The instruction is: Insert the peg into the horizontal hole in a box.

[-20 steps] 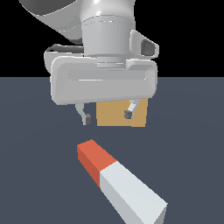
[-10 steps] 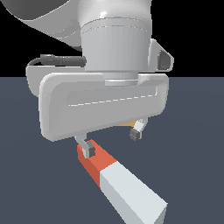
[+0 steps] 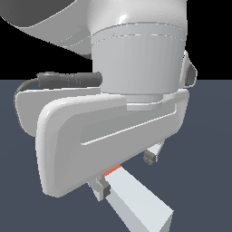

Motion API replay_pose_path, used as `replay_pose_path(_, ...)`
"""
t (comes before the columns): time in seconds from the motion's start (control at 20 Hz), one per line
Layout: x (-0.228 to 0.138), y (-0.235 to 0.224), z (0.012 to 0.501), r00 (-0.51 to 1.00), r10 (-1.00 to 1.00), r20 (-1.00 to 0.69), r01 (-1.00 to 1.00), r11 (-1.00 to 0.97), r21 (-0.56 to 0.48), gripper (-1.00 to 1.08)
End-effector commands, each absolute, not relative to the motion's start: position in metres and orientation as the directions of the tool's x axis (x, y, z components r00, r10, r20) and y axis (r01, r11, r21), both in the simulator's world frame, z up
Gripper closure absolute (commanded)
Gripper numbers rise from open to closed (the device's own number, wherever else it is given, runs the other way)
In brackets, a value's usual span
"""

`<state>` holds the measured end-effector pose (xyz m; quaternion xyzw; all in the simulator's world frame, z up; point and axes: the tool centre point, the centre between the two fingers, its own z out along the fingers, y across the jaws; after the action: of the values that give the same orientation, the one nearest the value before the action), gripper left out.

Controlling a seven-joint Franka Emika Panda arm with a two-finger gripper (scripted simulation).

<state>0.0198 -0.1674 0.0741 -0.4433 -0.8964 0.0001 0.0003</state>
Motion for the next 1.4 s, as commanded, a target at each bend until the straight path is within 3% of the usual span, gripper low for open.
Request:
replay_pose_path(0.0, 0.023, -0.172, 0.072, -0.622, 0.783, 0.0, 0.783, 0.622, 0.0, -0.92)
replay_pose_path(0.45, 0.024, -0.175, 0.067, -0.629, 0.777, 0.0, 0.777, 0.629, 0.0, -0.92)
replay_pose_path(1.2, 0.026, -0.175, 0.02, -0.633, 0.774, 0.0, 0.774, 0.633, 0.0, -0.92)
replay_pose_path(1.25, 0.026, -0.175, 0.02, -0.633, 0.774, 0.0, 0.774, 0.633, 0.0, 1.08)
replay_pose_path(1.35, 0.026, -0.175, 0.02, -0.633, 0.774, 0.0, 0.774, 0.633, 0.0, 1.08)
